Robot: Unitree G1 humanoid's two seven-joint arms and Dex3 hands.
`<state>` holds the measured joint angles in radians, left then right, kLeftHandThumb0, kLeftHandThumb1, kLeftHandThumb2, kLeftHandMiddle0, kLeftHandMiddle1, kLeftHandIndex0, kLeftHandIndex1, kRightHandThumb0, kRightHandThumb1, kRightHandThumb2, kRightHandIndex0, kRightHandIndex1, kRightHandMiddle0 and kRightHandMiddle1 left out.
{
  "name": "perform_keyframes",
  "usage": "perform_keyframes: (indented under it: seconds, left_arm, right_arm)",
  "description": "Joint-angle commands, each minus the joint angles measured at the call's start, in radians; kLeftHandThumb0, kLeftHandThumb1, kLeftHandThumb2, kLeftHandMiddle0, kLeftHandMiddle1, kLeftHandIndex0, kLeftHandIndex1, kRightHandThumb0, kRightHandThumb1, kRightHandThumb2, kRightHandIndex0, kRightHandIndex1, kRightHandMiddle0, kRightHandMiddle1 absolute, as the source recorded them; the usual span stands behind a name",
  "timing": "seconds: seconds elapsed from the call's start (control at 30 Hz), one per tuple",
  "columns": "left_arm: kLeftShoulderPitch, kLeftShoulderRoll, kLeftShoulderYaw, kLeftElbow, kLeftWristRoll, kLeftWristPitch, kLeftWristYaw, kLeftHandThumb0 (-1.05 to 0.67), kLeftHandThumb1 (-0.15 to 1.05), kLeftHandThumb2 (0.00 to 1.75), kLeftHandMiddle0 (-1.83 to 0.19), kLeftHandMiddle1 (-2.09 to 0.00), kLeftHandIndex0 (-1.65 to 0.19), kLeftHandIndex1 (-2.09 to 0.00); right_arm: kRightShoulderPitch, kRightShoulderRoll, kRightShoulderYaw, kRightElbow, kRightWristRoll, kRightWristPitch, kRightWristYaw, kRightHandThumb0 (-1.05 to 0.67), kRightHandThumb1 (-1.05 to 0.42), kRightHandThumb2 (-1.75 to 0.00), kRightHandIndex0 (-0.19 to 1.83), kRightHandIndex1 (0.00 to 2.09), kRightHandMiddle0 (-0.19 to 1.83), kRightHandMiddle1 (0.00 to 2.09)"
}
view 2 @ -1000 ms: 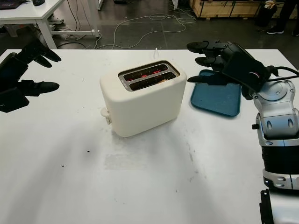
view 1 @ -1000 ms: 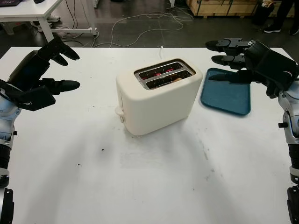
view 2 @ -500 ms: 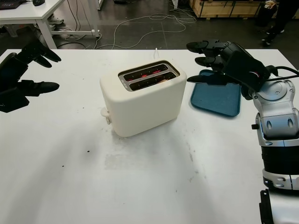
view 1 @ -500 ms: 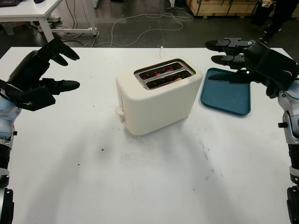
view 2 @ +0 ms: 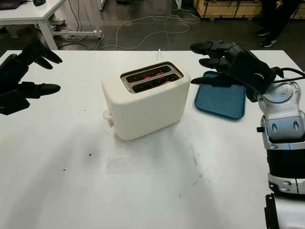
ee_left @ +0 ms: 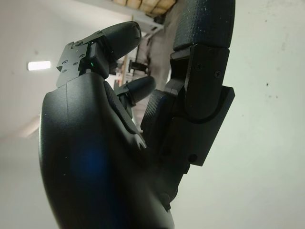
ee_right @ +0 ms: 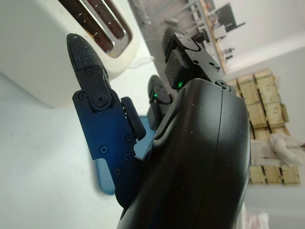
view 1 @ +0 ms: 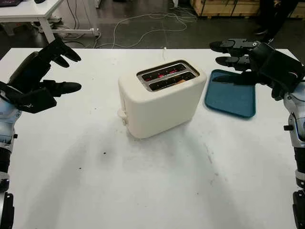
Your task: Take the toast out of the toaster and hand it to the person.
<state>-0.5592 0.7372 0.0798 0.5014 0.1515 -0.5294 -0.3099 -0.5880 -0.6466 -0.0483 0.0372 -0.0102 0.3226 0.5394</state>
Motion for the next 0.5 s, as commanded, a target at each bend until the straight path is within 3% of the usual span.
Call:
perform_keyframes:
  seconds: [0.0,0.47]
  left_arm:
    - [0.001,0.001,0.003,-0.005,0.005,0.005,0.004,-1.05,0.92,0.34,0.0,-1.56,0.0,-1.41]
    - [0.003,-0.001,0.006,-0.008,-0.007,0.006,-0.003,-1.05,0.92,0.33,0.0,-1.55,0.0,-1.42]
  right_arm:
    - [-0.022,-0.009,0.001,0.005,-0.005,-0.024,0.004,-0.51,-0.76,0.0,0.44,0.02,0.46,0.01]
    - [-0.025,-0.009,0.007,0.001,-0.017,-0.02,0.001,-0.48,-0.76,0.0,0.45,0.02,0.46,0.01]
